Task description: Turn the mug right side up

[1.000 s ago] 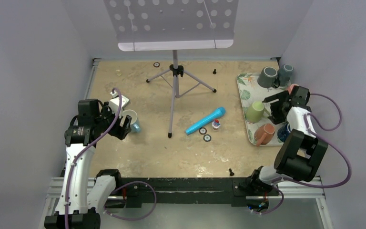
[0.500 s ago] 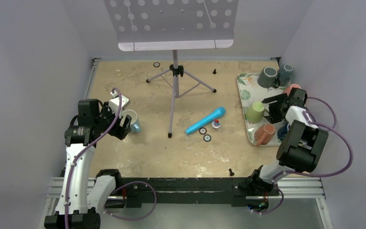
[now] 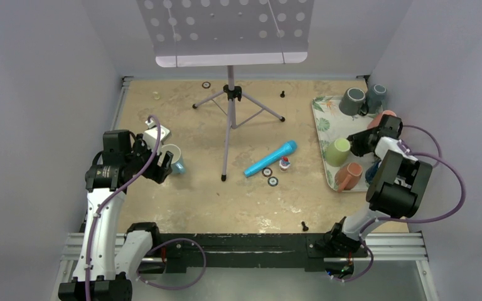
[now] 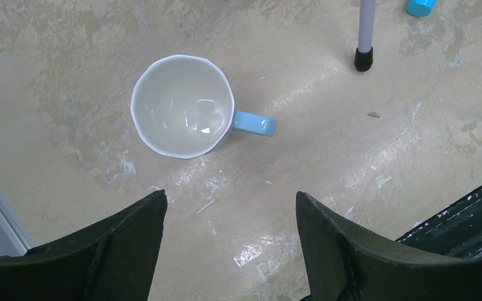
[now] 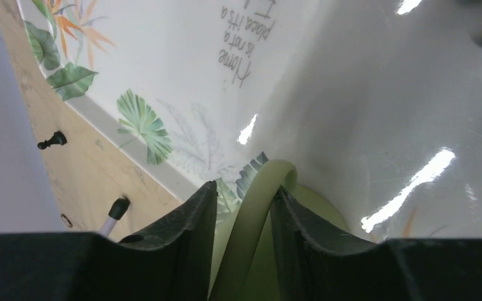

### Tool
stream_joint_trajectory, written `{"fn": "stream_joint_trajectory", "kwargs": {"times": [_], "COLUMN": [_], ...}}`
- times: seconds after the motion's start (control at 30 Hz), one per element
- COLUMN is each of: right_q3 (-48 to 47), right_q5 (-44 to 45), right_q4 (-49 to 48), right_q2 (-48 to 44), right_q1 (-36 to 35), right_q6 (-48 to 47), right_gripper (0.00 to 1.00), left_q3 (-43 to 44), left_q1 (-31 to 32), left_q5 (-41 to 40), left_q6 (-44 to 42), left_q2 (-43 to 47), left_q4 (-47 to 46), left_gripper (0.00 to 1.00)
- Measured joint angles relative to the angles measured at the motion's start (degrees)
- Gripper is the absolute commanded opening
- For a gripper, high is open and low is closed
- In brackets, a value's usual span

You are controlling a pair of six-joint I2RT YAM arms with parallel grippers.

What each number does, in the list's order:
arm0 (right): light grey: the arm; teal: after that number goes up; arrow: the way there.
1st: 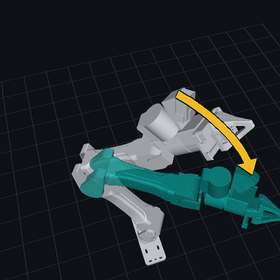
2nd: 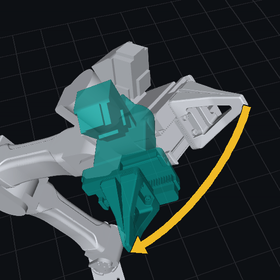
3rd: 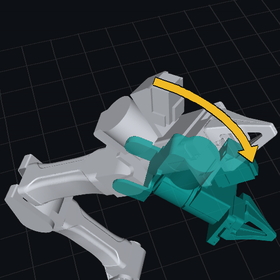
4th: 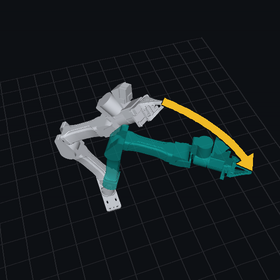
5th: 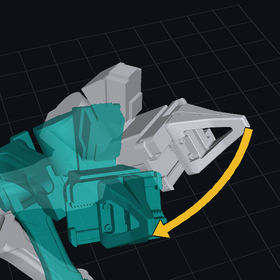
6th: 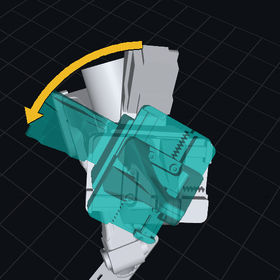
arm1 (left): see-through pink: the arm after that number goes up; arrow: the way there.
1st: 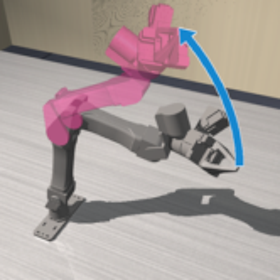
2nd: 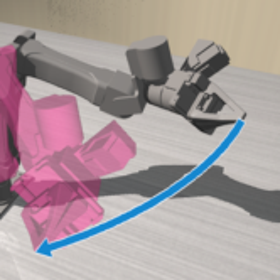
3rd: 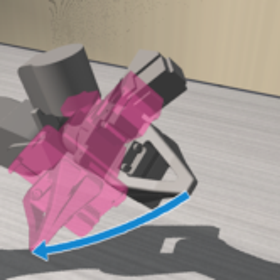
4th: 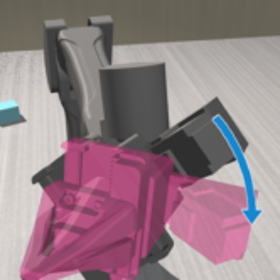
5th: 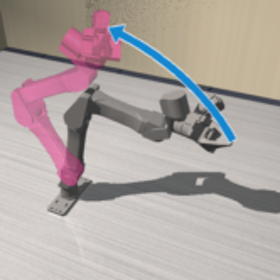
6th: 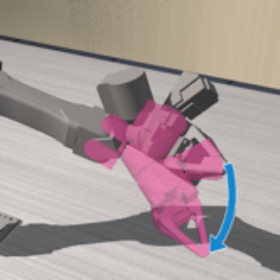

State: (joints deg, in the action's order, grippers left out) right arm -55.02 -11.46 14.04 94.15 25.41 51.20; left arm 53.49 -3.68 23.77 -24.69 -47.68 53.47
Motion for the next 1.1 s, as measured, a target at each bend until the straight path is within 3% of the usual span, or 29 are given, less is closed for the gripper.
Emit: {"fn": "stream_joint_trajectory", "kwargs": {"times": [0.07,0.1,0.53,0.87,1.1], "right_q3": [-0.02,-0.04,-1.57,-1.55,0.68], "right_q5": [-0.48,-1.14,-4.15,-0.09,0.72], "right_q4": [-0.66,-0.94,-1.62,-3.41,-3.21], "right_q2": [0.22,0.24,-1.81,-13.68,-21.94], "right_q1": [-0.02,-0.09,-1.11,-13.2,-19.39], "right_q6": [-0.37,-0.24,-5.55,-17.7,-23.67], "right_gripper": [0.01,0.0,0.0,0.0,0.0], "left_q3": [0.0,0.0,0.0,0.0,2.01], "left_q1": [0.0,0.0,0.0,0.0,0.0], "left_q5": [0.0,0.0,-0.2,-0.15,0.55], "left_q6": [0.0,0.0,0.0,-0.39,-1.81], "left_q2": [0.0,0.0,-0.31,-0.42,-1.81], "left_q4": [0.0,0.0,-0.02,0.09,4.11], "left_gripper": [0.78,0.78,0.78,0.79,0.86]}}
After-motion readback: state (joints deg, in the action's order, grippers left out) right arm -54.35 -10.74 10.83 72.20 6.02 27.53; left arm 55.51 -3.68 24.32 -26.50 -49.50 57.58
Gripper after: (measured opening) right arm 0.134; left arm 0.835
